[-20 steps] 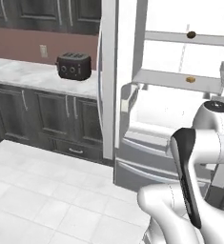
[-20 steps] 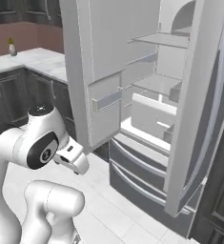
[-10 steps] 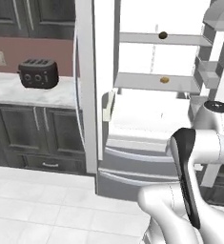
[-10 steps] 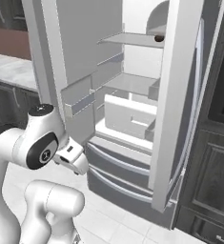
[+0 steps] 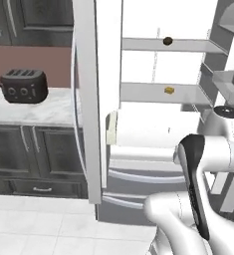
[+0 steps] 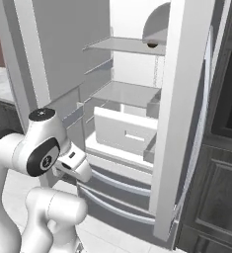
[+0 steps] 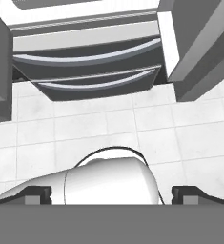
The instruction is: Pick up the banana and kiwi from the fridge and place one fruit on each plate on the dining counter.
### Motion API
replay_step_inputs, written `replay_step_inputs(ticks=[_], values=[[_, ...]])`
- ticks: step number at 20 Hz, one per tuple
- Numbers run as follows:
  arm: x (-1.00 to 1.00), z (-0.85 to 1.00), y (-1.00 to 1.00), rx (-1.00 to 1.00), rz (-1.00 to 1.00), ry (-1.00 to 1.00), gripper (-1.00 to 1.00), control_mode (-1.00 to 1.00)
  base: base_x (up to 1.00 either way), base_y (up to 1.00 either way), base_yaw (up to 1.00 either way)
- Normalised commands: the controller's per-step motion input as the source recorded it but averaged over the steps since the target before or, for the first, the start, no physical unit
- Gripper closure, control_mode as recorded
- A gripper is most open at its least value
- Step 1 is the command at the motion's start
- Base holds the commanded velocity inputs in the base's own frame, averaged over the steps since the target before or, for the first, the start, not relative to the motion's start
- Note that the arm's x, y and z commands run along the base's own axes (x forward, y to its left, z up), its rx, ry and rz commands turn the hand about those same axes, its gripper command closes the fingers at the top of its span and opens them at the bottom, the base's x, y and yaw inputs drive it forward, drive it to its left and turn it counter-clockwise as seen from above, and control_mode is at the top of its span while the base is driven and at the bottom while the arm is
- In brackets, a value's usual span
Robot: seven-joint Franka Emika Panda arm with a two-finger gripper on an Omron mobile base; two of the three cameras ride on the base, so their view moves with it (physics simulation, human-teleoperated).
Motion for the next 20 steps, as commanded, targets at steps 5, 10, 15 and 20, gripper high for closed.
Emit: replay_step_inputs(ticks=[5, 10, 15, 20], values=[[0.00, 0.00, 0.00, 0.00, 0.00, 0.00, -1.00, 1.00, 0.62, 0.18, -0.26], [0.00, 0.00, 0.00, 0.00, 0.00, 0.00, -1.00, 1.00, 0.61, 0.19, -0.26], [0.00, 0.00, 0.00, 0.00, 0.00, 0.00, -1.00, 1.00, 0.63, 0.18, -0.23], [0.00, 0.00, 0.00, 0.00, 0.00, 0.00, -1.00, 1.00, 0.75, 0.24, -0.12]])
